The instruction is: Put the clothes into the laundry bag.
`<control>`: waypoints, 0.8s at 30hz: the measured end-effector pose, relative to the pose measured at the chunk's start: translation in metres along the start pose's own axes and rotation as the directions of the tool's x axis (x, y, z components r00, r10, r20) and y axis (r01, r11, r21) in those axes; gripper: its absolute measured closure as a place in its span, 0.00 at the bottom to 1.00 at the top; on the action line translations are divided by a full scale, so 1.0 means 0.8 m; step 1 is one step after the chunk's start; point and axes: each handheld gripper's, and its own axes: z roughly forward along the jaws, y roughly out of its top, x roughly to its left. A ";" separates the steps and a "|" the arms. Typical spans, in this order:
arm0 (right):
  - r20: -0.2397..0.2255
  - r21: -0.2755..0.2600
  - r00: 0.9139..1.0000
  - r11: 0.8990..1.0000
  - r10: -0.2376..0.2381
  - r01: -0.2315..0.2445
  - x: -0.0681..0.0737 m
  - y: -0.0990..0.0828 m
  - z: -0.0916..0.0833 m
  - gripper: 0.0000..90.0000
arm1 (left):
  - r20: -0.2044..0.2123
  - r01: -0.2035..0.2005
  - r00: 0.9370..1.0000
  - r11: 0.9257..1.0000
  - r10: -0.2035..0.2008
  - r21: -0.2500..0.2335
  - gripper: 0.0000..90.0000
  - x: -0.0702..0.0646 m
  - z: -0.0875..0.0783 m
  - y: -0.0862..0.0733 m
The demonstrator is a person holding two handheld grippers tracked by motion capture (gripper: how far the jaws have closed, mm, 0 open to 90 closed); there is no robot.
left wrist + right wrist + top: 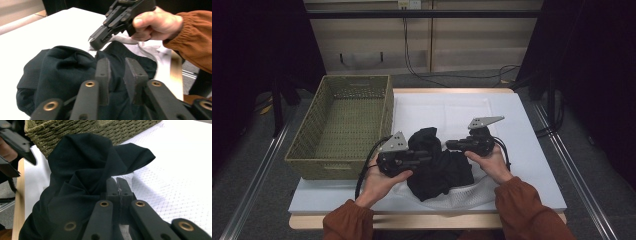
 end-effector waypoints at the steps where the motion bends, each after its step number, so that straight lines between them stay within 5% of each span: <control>1: 0.000 0.001 1.000 1.000 -0.001 0.001 0.000 0.000 0.000 1.00 | -0.029 0.006 1.000 1.000 -0.006 0.002 0.78 0.004 0.002 -0.001; 3: -0.001 0.000 1.000 1.000 -0.002 0.002 0.001 0.000 0.000 1.00 | -0.065 0.015 0.998 1.000 -0.015 0.001 0.64 0.010 0.008 -0.002; 6: -0.001 0.000 1.000 1.000 -0.002 0.002 0.000 0.001 -0.001 1.00 | -0.114 -0.012 0.993 1.000 0.013 0.012 0.57 0.016 0.021 -0.002; 8: 0.001 -0.001 1.000 1.000 0.001 -0.001 0.000 0.000 0.000 1.00 | -0.144 0.016 0.989 0.999 -0.012 0.030 0.50 0.022 0.032 -0.004; 14: -0.003 0.002 1.000 1.000 -0.003 0.003 0.000 0.000 -0.001 1.00 | -0.188 0.022 0.982 0.994 -0.002 0.105 0.32 0.024 0.060 -0.006; 15: -0.003 0.003 1.000 1.000 -0.002 0.002 0.000 0.000 -0.001 1.00 | -0.171 0.027 0.985 0.994 -0.008 0.104 0.32 0.024 0.064 -0.008; 19: -0.001 -0.001 1.000 1.000 -0.004 0.004 0.000 0.000 -0.004 1.00 | -0.169 0.074 0.984 0.987 -0.049 0.145 0.29 0.034 0.073 -0.025; 22: 0.000 -0.002 1.000 1.000 -0.004 0.004 -0.001 0.001 -0.004 1.00 | -0.163 0.095 0.985 0.973 -0.061 0.209 0.27 0.038 0.080 -0.038; 24: 0.000 0.002 1.000 1.000 0.000 0.000 0.000 0.001 -0.004 1.00 | -0.184 0.071 0.983 0.965 -0.024 0.252 0.30 0.033 0.084 -0.040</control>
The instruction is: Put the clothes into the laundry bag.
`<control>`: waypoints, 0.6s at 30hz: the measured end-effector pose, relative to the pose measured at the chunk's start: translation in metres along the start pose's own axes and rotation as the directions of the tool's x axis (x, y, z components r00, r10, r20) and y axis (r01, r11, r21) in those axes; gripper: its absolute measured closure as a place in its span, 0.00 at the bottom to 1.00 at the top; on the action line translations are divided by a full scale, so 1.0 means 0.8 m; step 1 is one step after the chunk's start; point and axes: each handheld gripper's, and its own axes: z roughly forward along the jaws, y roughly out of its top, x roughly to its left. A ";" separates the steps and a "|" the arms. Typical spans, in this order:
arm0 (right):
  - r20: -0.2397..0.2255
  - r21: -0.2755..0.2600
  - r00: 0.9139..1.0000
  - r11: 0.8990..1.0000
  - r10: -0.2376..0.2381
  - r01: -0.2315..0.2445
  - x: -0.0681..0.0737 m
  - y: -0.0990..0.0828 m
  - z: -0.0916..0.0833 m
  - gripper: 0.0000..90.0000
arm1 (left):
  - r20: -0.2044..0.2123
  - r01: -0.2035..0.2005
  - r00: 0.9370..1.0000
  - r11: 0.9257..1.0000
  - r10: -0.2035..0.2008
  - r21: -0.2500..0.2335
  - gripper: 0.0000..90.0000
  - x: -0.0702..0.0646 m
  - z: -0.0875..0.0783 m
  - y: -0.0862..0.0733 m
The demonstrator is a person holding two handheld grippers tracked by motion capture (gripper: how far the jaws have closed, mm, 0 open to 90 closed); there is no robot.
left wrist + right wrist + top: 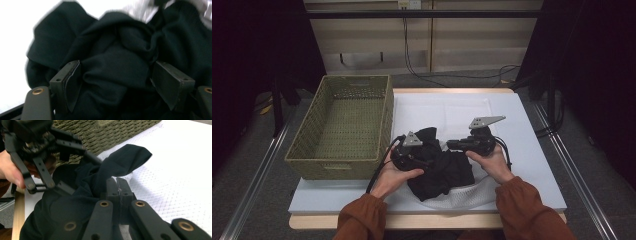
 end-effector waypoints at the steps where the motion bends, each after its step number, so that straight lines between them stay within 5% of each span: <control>1: -0.001 0.002 1.000 1.000 -0.002 0.002 0.000 0.000 0.001 1.00 | 0.009 0.012 1.000 1.000 -0.012 -0.005 0.37 -0.002 0.001 -0.001; 6: -0.001 0.006 1.000 1.000 0.003 -0.003 -0.001 0.000 0.001 1.00 | 0.039 0.003 0.999 1.000 -0.003 0.011 0.79 -0.002 0.000 -0.002; 12: 0.003 -0.004 1.000 1.000 0.009 -0.009 -0.004 -0.001 -0.001 1.00 | 0.062 -0.030 0.998 0.999 0.032 -0.030 0.84 -0.013 -0.020 0.007; 18: 0.007 -0.004 1.000 1.000 0.014 -0.014 -0.004 -0.001 0.001 1.00 | 0.140 -0.086 0.985 0.992 0.098 -0.088 0.86 -0.032 -0.044 0.026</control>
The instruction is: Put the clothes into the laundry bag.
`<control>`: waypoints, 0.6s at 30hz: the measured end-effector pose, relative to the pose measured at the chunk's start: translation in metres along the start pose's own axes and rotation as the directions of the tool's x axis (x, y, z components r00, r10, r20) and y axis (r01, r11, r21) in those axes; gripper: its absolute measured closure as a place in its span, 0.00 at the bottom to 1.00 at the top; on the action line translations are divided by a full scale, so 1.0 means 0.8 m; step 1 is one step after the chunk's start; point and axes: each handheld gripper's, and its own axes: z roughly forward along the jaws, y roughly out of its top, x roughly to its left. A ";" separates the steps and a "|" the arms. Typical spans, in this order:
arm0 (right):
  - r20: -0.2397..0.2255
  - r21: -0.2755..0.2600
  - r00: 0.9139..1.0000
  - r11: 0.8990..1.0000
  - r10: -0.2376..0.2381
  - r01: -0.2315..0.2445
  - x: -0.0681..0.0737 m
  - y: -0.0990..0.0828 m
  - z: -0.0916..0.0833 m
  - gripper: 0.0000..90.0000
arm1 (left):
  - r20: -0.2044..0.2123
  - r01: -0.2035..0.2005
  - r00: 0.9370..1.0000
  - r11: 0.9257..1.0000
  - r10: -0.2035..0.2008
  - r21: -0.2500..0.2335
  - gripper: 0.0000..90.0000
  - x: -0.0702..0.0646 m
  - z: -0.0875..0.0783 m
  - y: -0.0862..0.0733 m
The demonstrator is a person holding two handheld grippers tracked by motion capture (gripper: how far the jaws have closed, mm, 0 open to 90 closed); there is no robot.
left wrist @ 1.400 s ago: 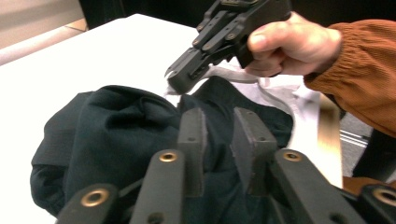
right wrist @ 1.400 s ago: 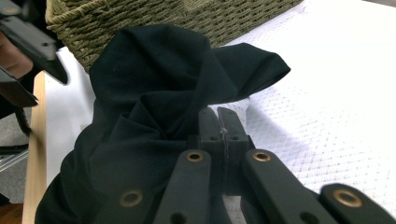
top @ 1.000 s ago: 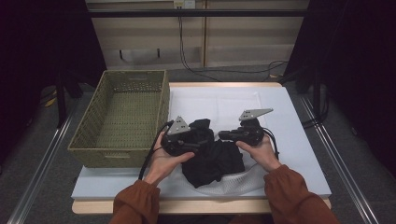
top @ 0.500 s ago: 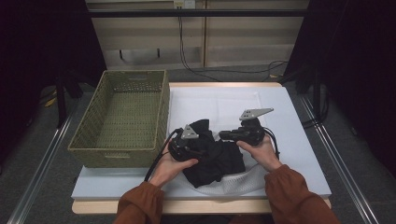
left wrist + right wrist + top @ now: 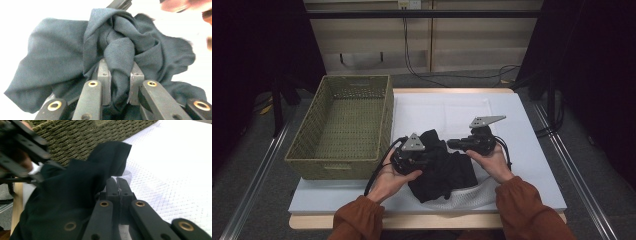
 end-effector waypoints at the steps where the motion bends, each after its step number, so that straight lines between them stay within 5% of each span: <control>1: 0.000 0.002 1.000 1.000 -0.004 0.004 0.000 0.000 0.001 1.00 | 0.014 -0.018 1.000 1.000 0.018 0.002 0.86 -0.005 0.001 0.002; 6: -0.003 0.002 1.000 1.000 0.002 -0.002 -0.002 0.000 0.005 1.00 | 0.062 -0.032 0.998 0.999 0.031 0.006 0.86 -0.021 0.021 0.005; 14: -0.004 -0.037 1.000 0.999 -0.007 0.006 0.002 0.008 -0.005 1.00 | 0.123 -0.010 0.992 1.000 0.007 0.019 0.86 -0.026 0.055 -0.007; 18: -0.013 -0.067 1.000 0.998 -0.011 0.010 0.004 0.012 -0.012 1.00 | 0.149 -0.032 0.989 0.999 0.025 0.044 0.86 -0.032 0.061 -0.010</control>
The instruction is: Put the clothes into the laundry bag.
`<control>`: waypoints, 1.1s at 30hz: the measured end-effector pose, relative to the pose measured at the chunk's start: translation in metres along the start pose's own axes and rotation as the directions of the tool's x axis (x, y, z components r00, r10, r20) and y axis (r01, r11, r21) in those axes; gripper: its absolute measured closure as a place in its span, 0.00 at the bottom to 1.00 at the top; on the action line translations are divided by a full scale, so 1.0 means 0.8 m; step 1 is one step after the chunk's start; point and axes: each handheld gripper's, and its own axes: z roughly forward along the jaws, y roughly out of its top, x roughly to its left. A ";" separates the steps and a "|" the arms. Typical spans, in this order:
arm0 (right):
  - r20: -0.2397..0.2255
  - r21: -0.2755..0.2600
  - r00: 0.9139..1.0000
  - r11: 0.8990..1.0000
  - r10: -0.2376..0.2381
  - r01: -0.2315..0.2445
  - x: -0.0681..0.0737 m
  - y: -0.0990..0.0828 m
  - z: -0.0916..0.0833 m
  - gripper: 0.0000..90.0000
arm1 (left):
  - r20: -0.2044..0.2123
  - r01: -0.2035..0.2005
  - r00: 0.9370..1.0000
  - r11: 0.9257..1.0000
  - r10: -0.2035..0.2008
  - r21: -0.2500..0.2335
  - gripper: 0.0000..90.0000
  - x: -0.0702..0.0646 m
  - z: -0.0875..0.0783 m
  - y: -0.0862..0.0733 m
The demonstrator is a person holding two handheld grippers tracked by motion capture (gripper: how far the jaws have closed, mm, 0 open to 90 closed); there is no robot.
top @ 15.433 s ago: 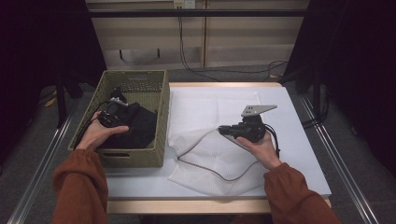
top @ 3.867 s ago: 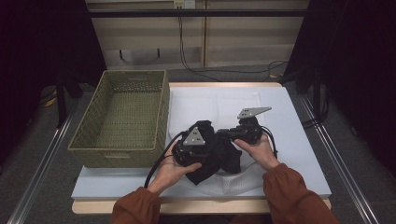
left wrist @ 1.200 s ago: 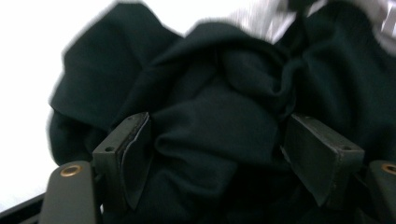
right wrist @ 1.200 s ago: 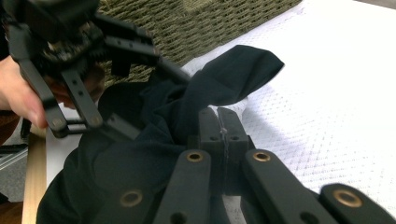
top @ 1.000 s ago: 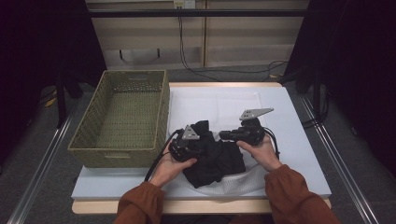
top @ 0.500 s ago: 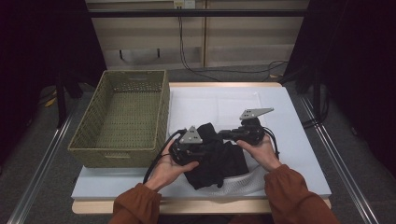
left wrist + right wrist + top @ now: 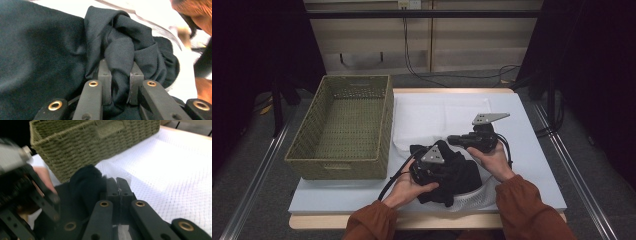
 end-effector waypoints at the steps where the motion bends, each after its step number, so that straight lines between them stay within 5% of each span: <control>1: -0.003 -0.006 1.000 1.000 0.001 -0.001 0.001 0.001 -0.002 1.00 | 0.004 -0.003 1.000 1.000 0.003 -0.009 0.86 -0.001 0.004 -0.002; 11: -0.009 0.007 1.000 1.000 -0.005 0.005 0.002 -0.001 0.003 1.00 | -0.006 0.066 0.998 0.997 -0.066 -0.041 0.80 0.008 0.015 -0.015; 28: -0.009 0.026 1.000 1.000 0.002 -0.002 0.000 -0.006 0.007 1.00 | -0.067 0.085 0.993 0.986 -0.095 -0.142 0.56 0.012 -0.063 -0.010; 33: -0.011 0.028 1.000 1.000 0.003 -0.003 -0.001 -0.006 0.007 1.00 | -0.132 0.081 0.986 0.980 -0.106 -0.179 0.49 0.012 -0.089 -0.016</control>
